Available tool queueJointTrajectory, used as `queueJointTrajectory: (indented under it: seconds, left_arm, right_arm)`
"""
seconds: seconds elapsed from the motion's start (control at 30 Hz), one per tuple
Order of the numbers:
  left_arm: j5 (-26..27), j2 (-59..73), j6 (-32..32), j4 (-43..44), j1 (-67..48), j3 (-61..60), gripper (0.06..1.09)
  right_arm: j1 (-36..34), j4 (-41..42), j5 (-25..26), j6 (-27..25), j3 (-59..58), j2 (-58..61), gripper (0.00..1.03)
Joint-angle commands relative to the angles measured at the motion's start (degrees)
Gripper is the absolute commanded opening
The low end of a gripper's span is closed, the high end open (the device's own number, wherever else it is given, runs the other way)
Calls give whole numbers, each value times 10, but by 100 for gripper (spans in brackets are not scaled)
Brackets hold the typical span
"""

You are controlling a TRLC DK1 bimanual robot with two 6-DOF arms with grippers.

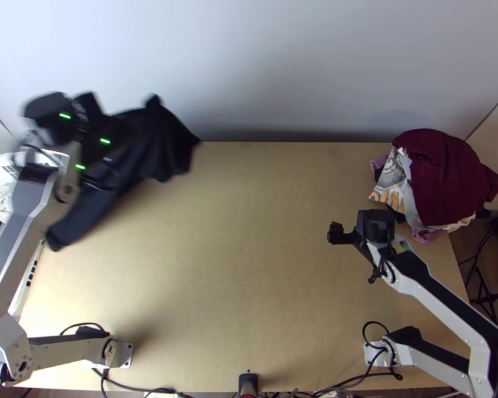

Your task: Fold the t-shirt

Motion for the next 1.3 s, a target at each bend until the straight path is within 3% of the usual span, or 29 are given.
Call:
queueJointTrajectory:
  seconds: [0.0,0.5,0.8,1.27]
  left_arm:
    - [-38,14,-10,49,-133,-49,9]
    - [-79,116,-87,124,-298,-65,9]
    - [-91,204,-130,171,-382,-49,9]
    - [-103,328,-200,162,-443,113,9]
  right_arm:
    - [-3,2,-5,4,-45,-80,98]
    - [36,-10,-62,79,-80,-172,98]
    - [-5,-32,-65,73,-108,-243,98]
    - [-13,-25,-74,35,-162,-280,98]
